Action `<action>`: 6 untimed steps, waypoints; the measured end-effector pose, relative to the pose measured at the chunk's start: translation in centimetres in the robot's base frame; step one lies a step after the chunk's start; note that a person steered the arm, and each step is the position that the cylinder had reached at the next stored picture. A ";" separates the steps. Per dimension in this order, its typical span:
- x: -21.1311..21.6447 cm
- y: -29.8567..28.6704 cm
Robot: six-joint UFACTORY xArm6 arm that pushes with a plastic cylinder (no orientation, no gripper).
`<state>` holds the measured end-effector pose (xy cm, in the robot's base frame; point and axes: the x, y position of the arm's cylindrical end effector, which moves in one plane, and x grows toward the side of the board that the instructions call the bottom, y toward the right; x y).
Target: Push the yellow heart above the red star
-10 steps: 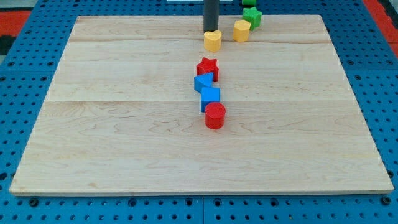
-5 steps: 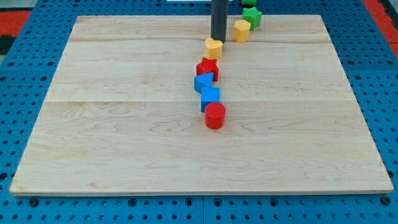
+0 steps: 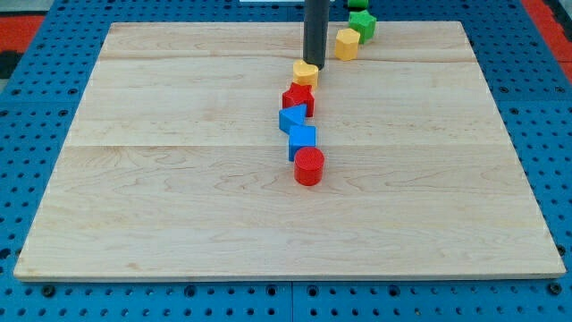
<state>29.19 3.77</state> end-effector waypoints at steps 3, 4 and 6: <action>1.0 -1.0; 1.0 -2.4; 1.0 -5.2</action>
